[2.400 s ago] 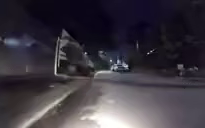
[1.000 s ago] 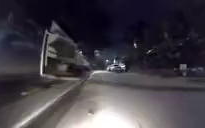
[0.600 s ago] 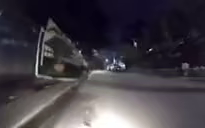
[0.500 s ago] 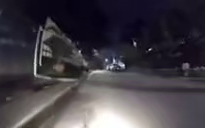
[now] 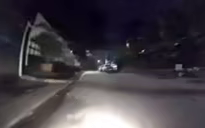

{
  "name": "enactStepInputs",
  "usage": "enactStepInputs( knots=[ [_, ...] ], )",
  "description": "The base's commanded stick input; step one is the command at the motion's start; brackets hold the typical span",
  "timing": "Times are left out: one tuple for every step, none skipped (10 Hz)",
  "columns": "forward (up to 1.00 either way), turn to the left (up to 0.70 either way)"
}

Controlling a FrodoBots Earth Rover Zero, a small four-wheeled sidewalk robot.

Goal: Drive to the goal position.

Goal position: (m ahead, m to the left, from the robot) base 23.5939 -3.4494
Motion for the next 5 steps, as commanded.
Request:
enactStepInputs(
  knots=[
    [0.70, -0.34],
    [0.70, -0.24],
    [0.70, -0.14],
    [0.70, -0.03],
    [0.70, 0.00]
  ],
)
